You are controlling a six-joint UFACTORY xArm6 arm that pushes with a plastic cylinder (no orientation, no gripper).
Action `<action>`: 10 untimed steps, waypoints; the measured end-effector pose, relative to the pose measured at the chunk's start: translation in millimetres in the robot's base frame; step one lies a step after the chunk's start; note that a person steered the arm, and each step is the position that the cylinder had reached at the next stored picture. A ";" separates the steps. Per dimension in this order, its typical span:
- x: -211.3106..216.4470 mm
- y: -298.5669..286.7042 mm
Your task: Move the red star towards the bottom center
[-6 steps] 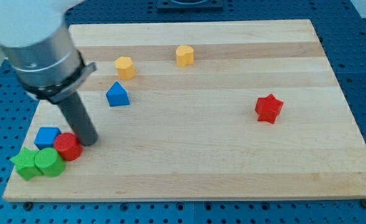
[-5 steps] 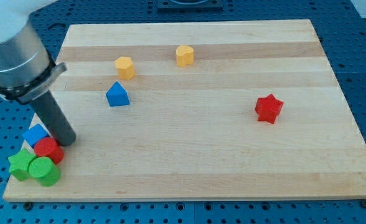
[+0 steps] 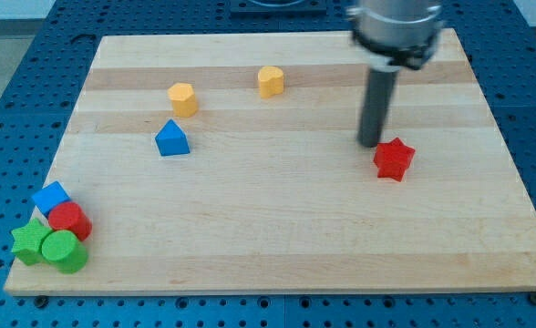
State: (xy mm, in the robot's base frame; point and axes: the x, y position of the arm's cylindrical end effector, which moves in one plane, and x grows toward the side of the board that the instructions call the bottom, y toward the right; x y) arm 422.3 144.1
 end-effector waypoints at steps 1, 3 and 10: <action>-0.6 71.9; 63.2 13.3; 70.2 -174.2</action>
